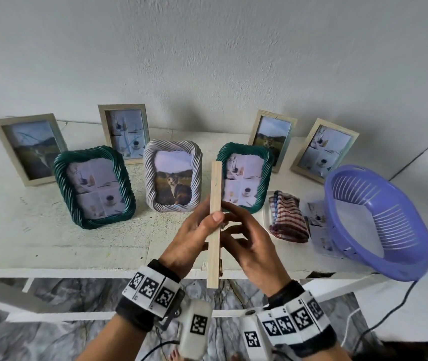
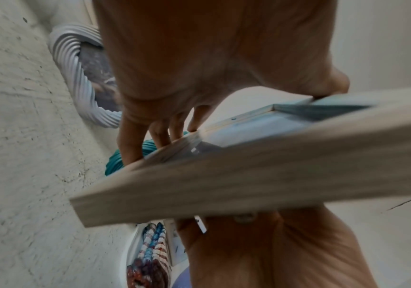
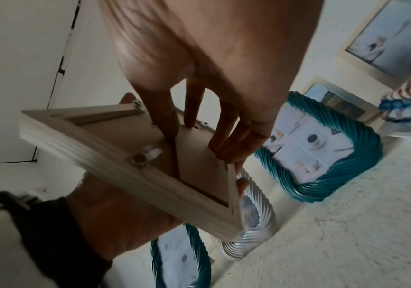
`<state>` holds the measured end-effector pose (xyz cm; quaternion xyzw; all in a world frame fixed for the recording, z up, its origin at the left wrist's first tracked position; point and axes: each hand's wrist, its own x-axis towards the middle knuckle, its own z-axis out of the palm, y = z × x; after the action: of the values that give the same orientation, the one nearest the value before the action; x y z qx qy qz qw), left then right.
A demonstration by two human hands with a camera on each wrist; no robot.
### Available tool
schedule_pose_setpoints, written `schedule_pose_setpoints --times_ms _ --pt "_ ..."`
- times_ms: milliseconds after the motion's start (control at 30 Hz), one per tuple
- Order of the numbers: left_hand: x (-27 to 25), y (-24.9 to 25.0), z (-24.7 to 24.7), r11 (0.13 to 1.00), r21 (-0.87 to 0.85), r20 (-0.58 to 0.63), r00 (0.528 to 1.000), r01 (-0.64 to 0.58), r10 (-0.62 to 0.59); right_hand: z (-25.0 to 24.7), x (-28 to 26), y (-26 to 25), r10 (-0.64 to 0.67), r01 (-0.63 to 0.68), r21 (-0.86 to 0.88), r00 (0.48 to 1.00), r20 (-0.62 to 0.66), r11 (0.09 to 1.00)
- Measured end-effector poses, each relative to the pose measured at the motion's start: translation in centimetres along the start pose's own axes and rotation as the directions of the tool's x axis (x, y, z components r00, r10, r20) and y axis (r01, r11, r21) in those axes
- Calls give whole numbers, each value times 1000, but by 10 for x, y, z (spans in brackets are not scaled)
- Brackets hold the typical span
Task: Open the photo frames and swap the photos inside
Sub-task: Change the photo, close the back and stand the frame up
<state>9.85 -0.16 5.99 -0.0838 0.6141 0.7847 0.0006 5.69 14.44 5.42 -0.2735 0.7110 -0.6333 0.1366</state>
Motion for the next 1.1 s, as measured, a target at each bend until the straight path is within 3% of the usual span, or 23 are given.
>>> schedule_pose_setpoints --times_ms 200,300,467,533,567,633,700,767,833,900,1100 --pt "-1 0 -1 997 62 -12 999 43 -42 -9 1 -2 -44 42 -127 999 -11 991" --pt "2 0 -4 993 101 -37 998 62 -59 -20 4 -4 -122 104 -325 992 -34 940" --pt "4 4 -7 988 137 -50 997 65 -59 -31 9 -16 -280 164 -723 959 -42 671" --pt "7 6 -6 987 151 -63 997 47 -38 -27 8 -20 -277 119 -828 960 -46 549" --pt "8 7 -6 984 176 -73 997 40 -27 -24 6 -20 -255 89 -839 965 -61 537" --pt "10 9 -4 965 260 -93 996 28 -4 -19 5 -19 -152 38 -715 984 -96 698" --pt "10 11 -5 924 382 -108 992 -12 57 -19 8 -22 3 -58 -421 991 -130 905" --pt "7 14 -8 874 482 -128 983 -53 130 -19 11 -31 160 -174 -104 978 -132 979" --pt "5 20 -10 855 508 -136 971 -102 197 -21 18 -40 313 -297 210 949 -43 931" --pt "4 28 -15 854 496 -135 957 -158 256 -26 28 -49 379 -381 366 922 80 849" --pt "16 69 -46 842 409 -90 902 -352 421 -46 85 -69 409 -434 399 900 151 808"
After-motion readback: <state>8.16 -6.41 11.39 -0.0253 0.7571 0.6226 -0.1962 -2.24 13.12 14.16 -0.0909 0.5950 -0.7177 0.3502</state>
